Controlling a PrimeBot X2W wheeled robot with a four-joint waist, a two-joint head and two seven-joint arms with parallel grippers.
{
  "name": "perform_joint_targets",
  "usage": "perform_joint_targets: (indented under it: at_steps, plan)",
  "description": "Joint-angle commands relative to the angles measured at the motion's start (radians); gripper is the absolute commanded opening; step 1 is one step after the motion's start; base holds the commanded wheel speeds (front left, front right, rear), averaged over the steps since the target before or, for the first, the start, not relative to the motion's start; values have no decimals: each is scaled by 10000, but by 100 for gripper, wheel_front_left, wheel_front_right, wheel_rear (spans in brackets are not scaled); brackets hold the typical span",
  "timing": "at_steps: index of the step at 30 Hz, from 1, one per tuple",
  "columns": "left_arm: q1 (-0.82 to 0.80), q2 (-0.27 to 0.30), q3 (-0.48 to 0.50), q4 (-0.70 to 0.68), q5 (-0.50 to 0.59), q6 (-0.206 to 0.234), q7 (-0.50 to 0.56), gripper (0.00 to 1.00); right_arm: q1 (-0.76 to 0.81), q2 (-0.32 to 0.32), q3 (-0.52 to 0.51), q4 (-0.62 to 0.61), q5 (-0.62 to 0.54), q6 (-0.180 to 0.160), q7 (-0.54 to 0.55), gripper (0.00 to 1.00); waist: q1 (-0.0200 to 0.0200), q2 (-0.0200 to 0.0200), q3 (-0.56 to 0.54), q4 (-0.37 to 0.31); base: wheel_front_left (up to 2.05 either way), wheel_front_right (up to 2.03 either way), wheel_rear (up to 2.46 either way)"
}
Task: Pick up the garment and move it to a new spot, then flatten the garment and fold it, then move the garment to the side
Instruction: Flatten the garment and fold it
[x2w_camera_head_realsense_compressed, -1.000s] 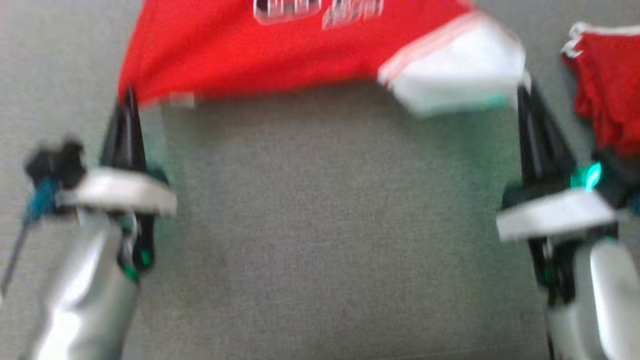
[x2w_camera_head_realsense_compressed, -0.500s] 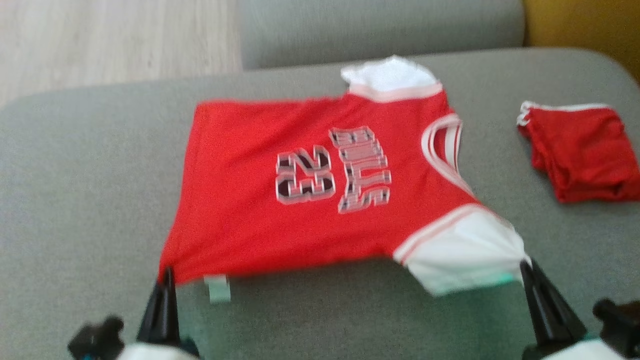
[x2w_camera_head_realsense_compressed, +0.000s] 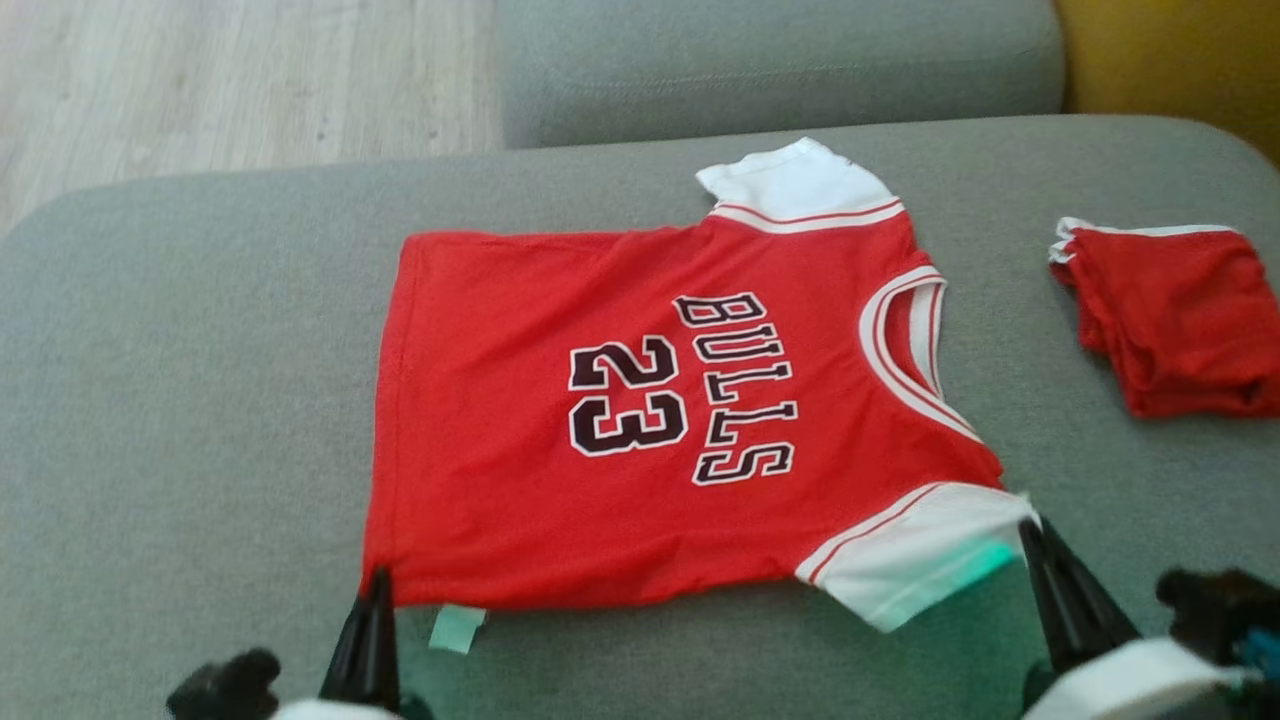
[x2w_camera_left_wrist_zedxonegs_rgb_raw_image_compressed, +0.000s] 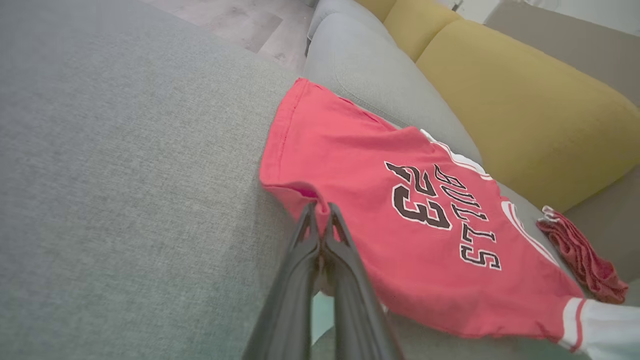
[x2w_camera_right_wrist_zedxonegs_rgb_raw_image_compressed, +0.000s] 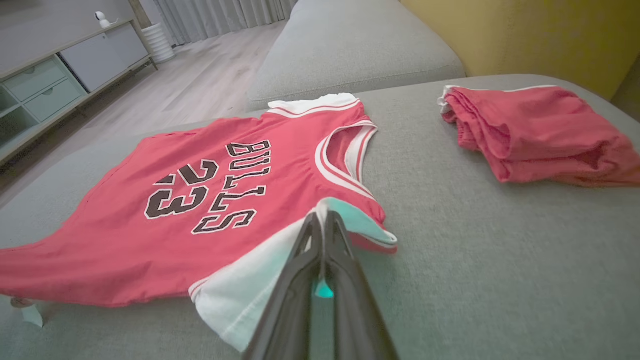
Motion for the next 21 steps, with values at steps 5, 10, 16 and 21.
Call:
perform_joint_targets:
  at_steps: [5, 10, 16, 21]
  plan:
    - [-1493, -585, 460, -6, -624, -313, 87, 0, -1791, -103, 105, 516, 174, -7, -295, 0, -1, -1, 472, 179, 0, 0, 0]
    - [-2433, -950, 698, 504, -788, -324, -76, 0, -2980, -103, 39, 1347, 168, -7, -450, 0, -1, -1, 887, 266, 0, 0, 0]
    - [-3888, -1359, 866, 1679, -722, -351, -367, 0, -4941, -103, -186, 2812, 53, -7, -829, 0, -1, -1, 1551, 329, 0, 0, 0]
    - [-4834, -1531, 740, 2671, -527, -392, -410, 0, -6163, -103, -244, 4237, -169, -7, -953, 0, -1, -1, 1887, 344, 0, 0, 0]
